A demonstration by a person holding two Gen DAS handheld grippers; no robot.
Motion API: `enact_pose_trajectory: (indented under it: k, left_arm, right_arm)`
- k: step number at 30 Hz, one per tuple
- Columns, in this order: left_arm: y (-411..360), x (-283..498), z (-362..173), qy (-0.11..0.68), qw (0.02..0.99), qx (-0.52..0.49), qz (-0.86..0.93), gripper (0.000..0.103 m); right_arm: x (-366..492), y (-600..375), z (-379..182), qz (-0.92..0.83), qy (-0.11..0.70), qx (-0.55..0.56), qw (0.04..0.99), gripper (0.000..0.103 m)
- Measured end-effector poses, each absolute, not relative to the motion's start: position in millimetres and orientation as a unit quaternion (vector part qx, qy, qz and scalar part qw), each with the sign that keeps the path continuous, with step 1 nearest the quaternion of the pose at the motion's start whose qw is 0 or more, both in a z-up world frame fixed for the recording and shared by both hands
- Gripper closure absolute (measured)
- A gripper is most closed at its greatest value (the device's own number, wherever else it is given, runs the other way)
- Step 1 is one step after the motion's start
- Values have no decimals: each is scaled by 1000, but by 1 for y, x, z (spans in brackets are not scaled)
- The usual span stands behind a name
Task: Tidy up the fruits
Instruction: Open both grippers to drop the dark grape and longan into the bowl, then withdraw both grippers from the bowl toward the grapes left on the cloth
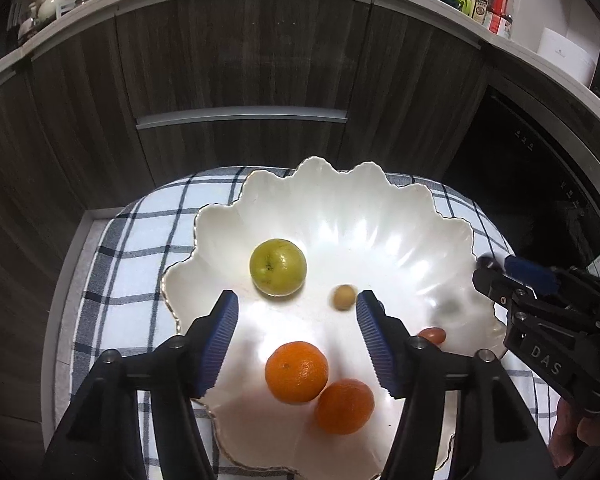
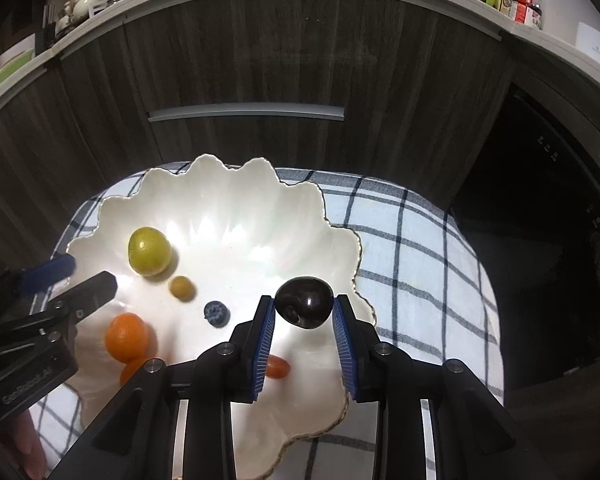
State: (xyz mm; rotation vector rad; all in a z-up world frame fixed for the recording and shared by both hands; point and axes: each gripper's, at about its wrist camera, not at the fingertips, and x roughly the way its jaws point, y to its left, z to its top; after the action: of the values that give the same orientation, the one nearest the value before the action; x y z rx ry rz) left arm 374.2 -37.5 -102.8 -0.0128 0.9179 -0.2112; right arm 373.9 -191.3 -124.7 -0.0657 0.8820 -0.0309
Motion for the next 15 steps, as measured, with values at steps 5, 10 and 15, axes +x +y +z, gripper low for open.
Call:
enact_pose_trajectory:
  k: [5, 10, 15]
  left_arm:
    - [-35, 369, -97, 437, 894, -2, -99, 31]
    - [-31, 361, -88, 425, 901, -2, -82, 29]
    - [-28, 350, -77, 415, 907, 1, -78, 27]
  right_arm:
    - [364, -191, -114, -26, 399, -34, 916, 35]
    - [355, -188, -104, -28, 386, -39, 921, 35]
    - [345, -185, -99, -30, 382, -39, 923, 35]
